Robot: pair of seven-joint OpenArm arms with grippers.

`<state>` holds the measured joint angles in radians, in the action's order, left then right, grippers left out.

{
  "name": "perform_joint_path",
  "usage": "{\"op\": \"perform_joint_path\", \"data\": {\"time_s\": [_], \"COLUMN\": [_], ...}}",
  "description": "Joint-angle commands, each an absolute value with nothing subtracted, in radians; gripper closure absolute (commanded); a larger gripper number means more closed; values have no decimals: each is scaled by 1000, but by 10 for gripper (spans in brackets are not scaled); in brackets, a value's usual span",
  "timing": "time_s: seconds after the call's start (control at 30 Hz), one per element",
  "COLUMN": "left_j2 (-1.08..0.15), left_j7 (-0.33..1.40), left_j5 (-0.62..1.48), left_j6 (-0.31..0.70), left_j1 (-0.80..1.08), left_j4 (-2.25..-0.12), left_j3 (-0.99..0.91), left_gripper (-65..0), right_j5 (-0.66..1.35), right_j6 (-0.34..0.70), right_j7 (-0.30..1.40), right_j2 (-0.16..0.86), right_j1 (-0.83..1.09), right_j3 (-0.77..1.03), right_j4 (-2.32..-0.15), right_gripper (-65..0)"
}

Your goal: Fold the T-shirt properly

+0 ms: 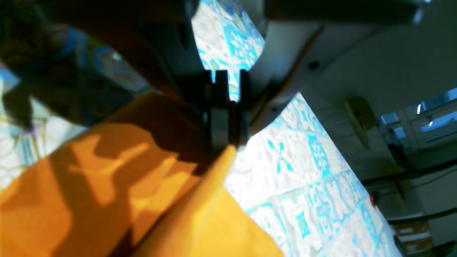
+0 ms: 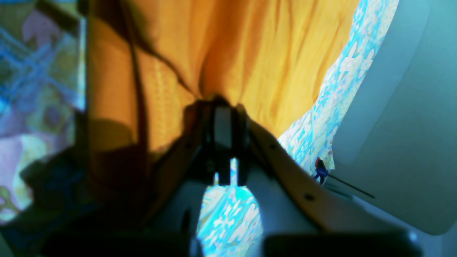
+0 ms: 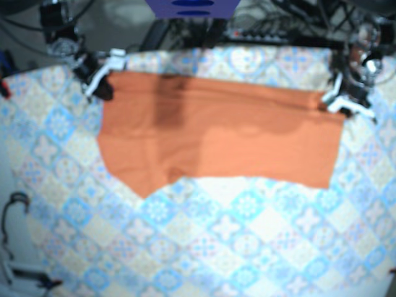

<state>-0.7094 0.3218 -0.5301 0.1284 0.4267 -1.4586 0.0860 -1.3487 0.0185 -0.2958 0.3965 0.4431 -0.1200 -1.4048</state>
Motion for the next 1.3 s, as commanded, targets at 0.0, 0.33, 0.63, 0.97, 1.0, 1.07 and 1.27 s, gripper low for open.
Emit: {"op": "perform_joint_path", "data": {"time_s": [0.0,0.33,0.63,0.97,1.0,1.07,1.27], "left_j2": [-728,-728,-728,-728,-728,-728,-728], "left_j7": [328,349,349,349,349,349,349], "left_j5": [-536,-538,-538,-538,-538,-538,-538], "left_j6": [110,107,105,105,105,105,105], "left_j1": [414,387,386,386,386,386,386], "left_j4": [-1468,-1440,-1440,-1440,-1440,-1440,-1440], "left_j3": [77,140,150,148,147,147,147], "left_gripper": [0,0,0,0,-1,-35,-113], "right_j5": [-1337,-1337,-1337,-1337,-1337,-1337,-1337], "right_j6": [-1,-1,-1,-1,-1,-1,-1], "right_j7": [-297,-297,-297,-297,-297,-297,-297], "right_j2": [410,410,410,410,410,410,410], "right_j1": [441,441,441,412,412,412,412], "right_j3": [-114,-111,-113,-114,-114,-114,-114], "right_j4": [-1414,-1414,-1412,-1412,-1412,-1412,-1412], "right_gripper": [0,0,-3,-4,-4,-4,-58]}}
